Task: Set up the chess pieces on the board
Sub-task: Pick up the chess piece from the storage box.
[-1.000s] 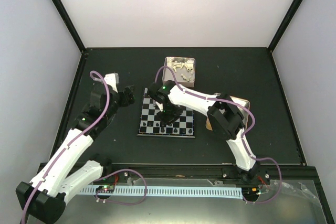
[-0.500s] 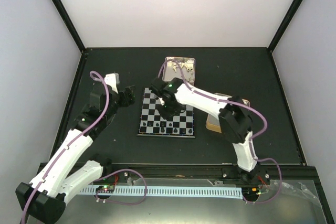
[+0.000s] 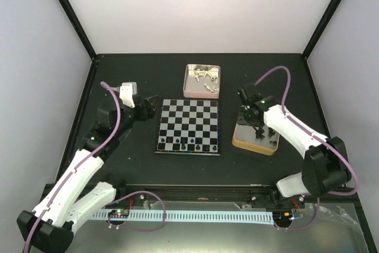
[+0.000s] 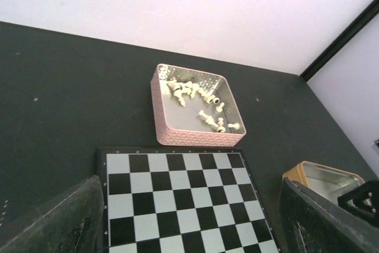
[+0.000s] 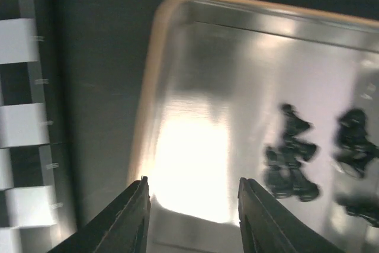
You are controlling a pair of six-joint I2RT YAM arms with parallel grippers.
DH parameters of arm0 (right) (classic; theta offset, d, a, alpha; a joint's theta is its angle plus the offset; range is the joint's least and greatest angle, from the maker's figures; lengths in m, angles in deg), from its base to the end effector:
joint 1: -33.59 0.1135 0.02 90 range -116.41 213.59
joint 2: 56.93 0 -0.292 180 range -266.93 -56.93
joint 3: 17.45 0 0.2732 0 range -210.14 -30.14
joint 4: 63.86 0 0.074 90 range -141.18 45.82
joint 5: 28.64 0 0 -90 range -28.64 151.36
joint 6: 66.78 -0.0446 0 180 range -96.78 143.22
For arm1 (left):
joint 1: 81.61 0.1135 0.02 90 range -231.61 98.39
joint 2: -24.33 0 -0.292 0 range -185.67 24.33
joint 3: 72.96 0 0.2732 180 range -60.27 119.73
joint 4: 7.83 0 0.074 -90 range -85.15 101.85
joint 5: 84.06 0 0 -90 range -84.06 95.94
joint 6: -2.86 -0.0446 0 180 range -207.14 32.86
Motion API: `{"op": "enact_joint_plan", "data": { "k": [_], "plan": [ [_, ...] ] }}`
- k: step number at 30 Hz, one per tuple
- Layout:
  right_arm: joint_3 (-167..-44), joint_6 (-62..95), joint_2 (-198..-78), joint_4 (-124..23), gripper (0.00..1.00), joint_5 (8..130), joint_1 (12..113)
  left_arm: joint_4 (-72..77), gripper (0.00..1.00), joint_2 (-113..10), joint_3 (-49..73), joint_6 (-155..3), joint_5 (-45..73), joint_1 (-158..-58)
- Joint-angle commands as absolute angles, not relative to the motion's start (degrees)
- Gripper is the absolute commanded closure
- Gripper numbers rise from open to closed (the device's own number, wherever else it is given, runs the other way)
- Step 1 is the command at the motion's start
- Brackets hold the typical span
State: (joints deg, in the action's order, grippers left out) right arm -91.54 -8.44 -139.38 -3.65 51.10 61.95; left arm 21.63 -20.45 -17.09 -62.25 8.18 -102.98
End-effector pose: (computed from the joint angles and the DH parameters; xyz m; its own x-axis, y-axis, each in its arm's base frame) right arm 0.2634 0.1331 0.2535 -0.9125 0.0944 -0.3980 0.0808 0.9954 0.0506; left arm 0.1794 -0.0721 0.3344 -0.4340 -0.2818 -0.8557 0.2381 0.8802 -0.4106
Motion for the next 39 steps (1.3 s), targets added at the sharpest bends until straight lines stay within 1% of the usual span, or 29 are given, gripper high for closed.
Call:
{"op": "enact_joint_plan", "data": {
  "k": [1, 6, 14, 21, 23, 27, 30, 34, 37, 39],
  "plan": [
    [-84.8, -7.8, -137.5, -9.4, 0.57, 49.2, 55.2, 17.6, 0.17, -21.6, -16.9, -63.3, 13.6, -102.4],
    [-82.0, -4.8, -142.3, -11.7, 0.57, 51.5, 47.7, 17.2, 0.17, -22.7, -16.6, -62.7, 15.6, -102.4],
    [-82.3, -1.5, -149.2, -15.3, 0.59, 53.5, 42.9, 17.3, 0.18, -23.7, -16.0, -62.4, 16.4, -102.4],
    [-83.3, -0.9, -152.0, -17.3, 0.65, 54.8, 41.3, 17.3, 0.17, -24.9, -15.2, -62.3, 16.7, -102.4],
    [-83.2, -0.8, -152.5, -17.8, 0.68, 55.3, 41.1, 17.2, 0.17, -25.0, -15.3, -62.3, 16.7, -102.4],
    [-82.8, -0.9, -152.9, -18.2, 0.78, 56.9, 41.1, 17.2, 0.17, -25.2, -15.3, -62.3, 16.7, -102.4],
    [-82.7, -1.1, -152.3, -17.9, 0.82, 57.7, 41.1, 17.3, 0.17, -25.3, -15.3, -62.3, 16.7, -102.4],
    [-82.5, -1.4, -151.3, -17.1, 0.81, 58.5, 41.1, 17.3, 0.17, -25.4, -15.5, -62.2, 16.7, -102.4],
    [-82.7, -1.3, -150.9, -16.0, 0.75, 59.2, 41.1, 17.2, 0.18, -25.5, -15.6, -62.2, 16.8, -102.4],
    [-82.7, -1.0, -150.6, -15.3, 0.73, 59.3, 41.0, 17.1, 0.18, -25.5, -15.6, -62.1, 17.0, -102.4]
  ]
}}
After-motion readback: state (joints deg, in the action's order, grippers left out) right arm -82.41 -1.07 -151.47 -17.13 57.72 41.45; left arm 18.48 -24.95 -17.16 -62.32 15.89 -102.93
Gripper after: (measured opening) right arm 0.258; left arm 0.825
